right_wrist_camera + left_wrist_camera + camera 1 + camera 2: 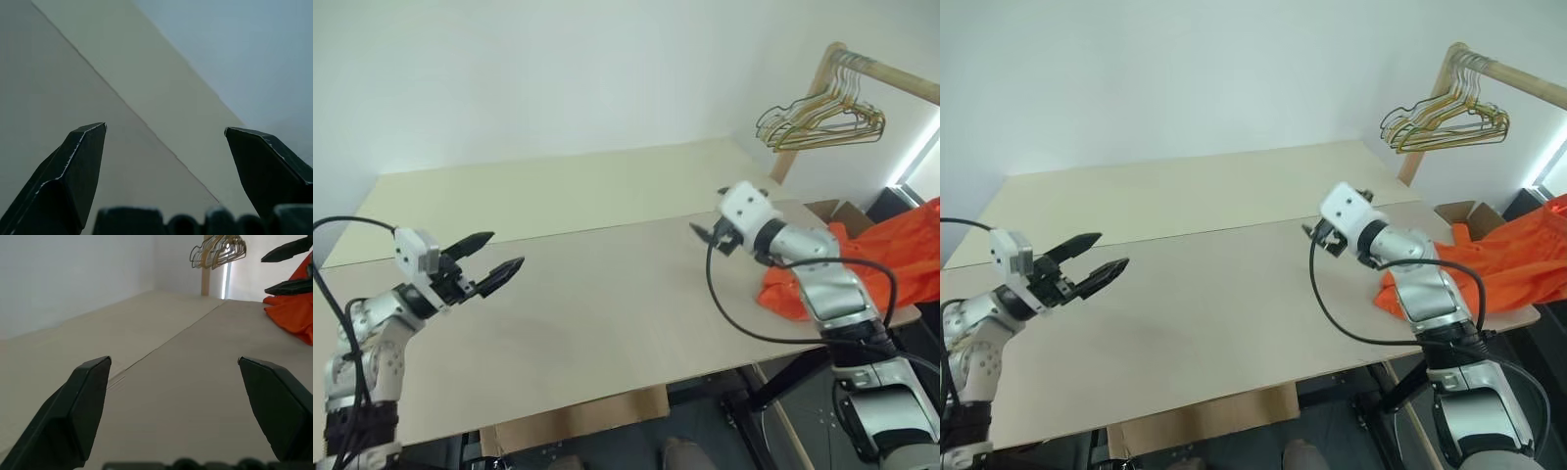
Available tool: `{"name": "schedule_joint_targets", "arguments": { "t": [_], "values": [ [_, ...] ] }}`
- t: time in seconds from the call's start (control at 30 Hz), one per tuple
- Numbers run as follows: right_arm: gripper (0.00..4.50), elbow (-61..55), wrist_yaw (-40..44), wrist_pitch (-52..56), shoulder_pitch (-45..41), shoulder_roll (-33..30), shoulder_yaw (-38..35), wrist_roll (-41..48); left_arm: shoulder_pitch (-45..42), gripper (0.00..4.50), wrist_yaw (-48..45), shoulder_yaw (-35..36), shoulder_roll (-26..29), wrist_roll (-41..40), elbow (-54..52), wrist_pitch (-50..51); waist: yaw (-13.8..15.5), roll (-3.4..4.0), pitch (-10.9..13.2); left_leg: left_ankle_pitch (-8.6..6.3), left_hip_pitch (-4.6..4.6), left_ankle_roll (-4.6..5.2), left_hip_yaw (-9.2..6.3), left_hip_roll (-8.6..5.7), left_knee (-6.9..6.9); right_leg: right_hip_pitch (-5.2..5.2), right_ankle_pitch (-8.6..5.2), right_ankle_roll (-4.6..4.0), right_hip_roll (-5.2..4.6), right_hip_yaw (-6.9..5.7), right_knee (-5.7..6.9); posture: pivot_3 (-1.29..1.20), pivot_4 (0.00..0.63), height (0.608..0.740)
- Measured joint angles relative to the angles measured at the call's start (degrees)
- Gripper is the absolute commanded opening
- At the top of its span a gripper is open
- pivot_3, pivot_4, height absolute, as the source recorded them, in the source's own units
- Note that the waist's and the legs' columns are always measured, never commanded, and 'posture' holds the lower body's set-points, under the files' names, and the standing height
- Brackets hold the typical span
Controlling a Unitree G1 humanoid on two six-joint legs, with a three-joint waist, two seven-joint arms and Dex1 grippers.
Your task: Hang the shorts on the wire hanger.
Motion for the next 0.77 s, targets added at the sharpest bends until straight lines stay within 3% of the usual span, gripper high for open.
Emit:
{"name": "schedule_joint_targets", "arguments": {
  "t": [0.2, 0.4, 0.77],
  "values": [
    [4.48, 1.72, 4.39, -4.93, -0.15, 0.84, 2.01, -1.38, 8.42, 4.5, 3.09, 3.84, 0.17, -0.15, -9.01, 0.3, 4.24, -0.06, 0.03, 0.01, 0.01, -0.01, 0.05, 0.03, 0.0, -0.08, 0.03, -0.11, 0.03, -0.05, 0.06, 0.17, 0.0, 0.74],
    [4.48, 6.01, 7.84, -8.92, -1.87, 1.87, 3.65, -2.88, 11.52, 4.5, 6.51, 4.12, -1.32, -0.11, -12.72, 0.72, 8.69, -0.11, 0.05, 0.07, -0.02, -0.11, 0.34, 0.02, 0.0, -0.08, 0.03, -0.22, 0.06, -0.27, 0.06, 0.21, 0.0, 0.74],
    [4.48, 9.21, 9.22, -11.3, -3.72, 2.42, 3.63, -4.46, 11.35, 4.5, 8.48, 3.7, -1.32, -0.11, -14.26, 1.63, 10.99, -0.14, 0.03, 0.07, -0.09, -0.11, 0.39, 0.03, -0.06, -0.14, -0.04, -0.33, 0.11, -0.33, 0.03, 0.22, 0.0, 0.74]
  ]
}}
